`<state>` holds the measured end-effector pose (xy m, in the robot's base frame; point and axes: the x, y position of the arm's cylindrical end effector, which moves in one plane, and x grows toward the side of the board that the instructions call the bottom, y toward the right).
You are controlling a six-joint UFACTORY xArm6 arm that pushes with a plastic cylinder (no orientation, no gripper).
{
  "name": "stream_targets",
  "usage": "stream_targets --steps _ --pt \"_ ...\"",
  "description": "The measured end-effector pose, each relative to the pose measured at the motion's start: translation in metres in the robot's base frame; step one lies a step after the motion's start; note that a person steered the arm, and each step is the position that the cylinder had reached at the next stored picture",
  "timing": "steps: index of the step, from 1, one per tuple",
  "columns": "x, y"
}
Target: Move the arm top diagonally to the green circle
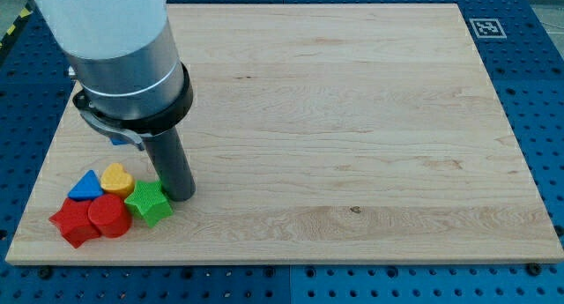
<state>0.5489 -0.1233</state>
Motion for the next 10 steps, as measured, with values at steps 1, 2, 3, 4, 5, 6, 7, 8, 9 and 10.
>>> stream_targets --steps 1,2,3,4,5,6,7,8,9,10 --pt "-0.001 0.000" --pt "-0.001 0.000" --pt "-0.002 0.000" --pt "-0.004 0.000" --pt "-0.006 0.000" --pt "-0.007 0.000" --pt "-0.010 0.000" --pt "-0.018 0.001" --pt "-0.053 0.011" --pt "-0.069 0.011"
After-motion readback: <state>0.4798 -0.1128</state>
